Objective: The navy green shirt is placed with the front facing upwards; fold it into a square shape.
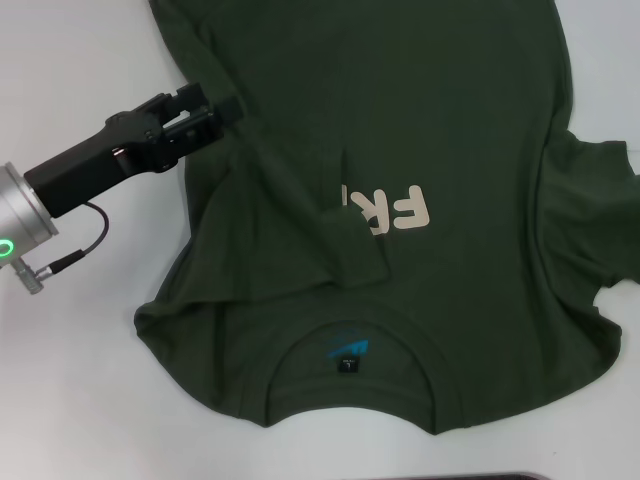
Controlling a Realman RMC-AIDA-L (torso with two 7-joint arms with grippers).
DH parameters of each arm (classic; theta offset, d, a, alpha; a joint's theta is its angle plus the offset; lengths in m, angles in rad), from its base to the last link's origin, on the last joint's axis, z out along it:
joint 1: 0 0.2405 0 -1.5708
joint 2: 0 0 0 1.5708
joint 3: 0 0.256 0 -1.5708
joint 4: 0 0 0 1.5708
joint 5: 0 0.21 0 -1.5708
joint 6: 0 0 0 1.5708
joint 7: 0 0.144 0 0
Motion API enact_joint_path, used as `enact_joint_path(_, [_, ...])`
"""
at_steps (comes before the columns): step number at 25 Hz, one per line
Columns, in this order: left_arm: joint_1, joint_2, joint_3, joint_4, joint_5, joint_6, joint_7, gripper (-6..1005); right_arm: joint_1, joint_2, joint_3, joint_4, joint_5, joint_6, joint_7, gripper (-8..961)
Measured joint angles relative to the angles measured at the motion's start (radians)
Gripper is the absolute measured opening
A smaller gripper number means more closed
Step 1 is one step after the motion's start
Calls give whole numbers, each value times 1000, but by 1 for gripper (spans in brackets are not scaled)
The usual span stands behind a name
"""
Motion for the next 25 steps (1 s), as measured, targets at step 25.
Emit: enact_joint_path(25, [0, -9, -3, -4, -9, -31, 12, 828, 82, 73, -11, 97, 3, 208, -115, 799])
